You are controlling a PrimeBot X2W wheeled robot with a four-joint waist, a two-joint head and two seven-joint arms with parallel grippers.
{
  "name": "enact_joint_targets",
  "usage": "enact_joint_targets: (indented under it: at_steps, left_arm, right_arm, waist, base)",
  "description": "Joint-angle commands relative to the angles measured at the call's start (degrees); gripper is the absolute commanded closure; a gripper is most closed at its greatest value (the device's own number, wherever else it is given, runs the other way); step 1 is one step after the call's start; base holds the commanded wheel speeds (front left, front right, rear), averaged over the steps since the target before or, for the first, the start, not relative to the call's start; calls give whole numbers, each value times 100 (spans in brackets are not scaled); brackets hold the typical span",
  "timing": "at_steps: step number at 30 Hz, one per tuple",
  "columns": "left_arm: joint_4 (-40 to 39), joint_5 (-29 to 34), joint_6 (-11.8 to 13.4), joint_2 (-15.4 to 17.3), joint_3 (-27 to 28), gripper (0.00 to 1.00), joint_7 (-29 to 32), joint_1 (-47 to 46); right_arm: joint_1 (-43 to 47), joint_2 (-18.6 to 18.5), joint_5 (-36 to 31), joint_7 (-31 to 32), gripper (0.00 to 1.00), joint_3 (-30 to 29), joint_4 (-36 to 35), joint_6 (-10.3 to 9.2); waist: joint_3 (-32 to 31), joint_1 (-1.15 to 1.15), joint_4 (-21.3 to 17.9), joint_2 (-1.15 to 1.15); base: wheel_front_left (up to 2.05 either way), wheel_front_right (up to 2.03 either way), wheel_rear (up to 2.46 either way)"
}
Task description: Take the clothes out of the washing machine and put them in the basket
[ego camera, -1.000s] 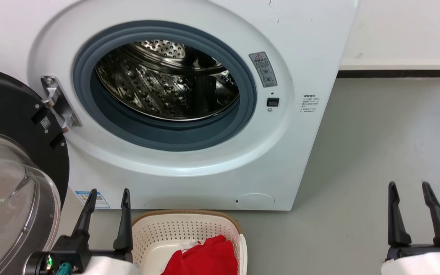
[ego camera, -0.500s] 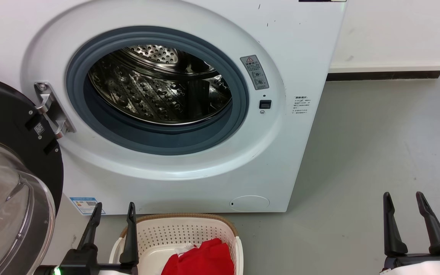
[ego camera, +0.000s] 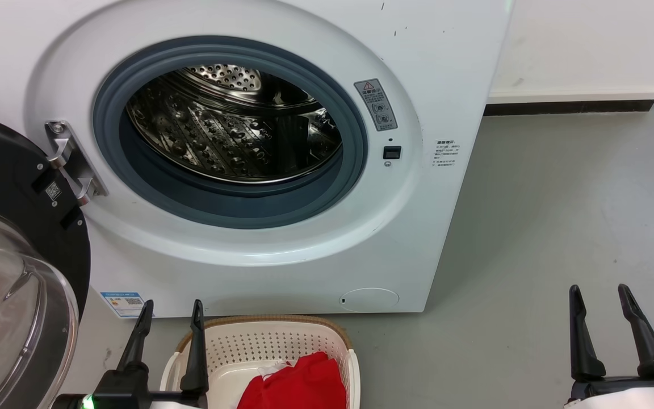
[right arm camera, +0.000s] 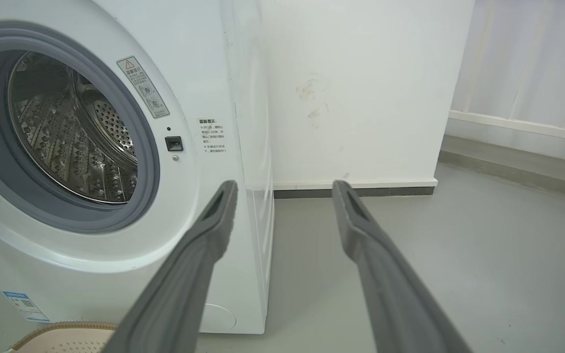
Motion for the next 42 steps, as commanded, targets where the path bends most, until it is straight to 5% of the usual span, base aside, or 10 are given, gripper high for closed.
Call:
enact_joint_targets:
  at_steps: [1, 6, 7, 12, 42]
  left_arm:
    - [-8, -2, 20, -13, -10, 0, -13, -8]
    - [28, -47, -8, -15, -49, 0, -14, -1]
    - [25, -40, -8, -2, -47, 100, 0, 0]
    - [235, -169, -9, -5, -88, 100, 34, 36]
    - [695, -3427, -223, 111, 44, 100, 678, -499]
  right_arm:
    - [-46, 1, -19, -11, 0, -4, -11, -4]
    - [-21, 1, -12, -11, 0, -16, 2, -4]
    - [-4, 0, -1, 0, 100, -13, 1, 0]
    - [12, 23, 118, 40, 100, 11, 211, 0]
    - [-502, -84, 3294, 701, 100, 121, 655, -1]
  waist:
    - [-1, 0, -7, 0]
    - [-20, 0, -25, 0]
    - [-20, 0, -27, 0]
    - [-20, 0, -26, 0]
    - [-27, 0, 34, 0]
  base:
    - [0, 0, 0]
    - [0, 0, 0]
    - [0, 0, 0]
    - [0, 0, 0]
    - [0, 0, 0]
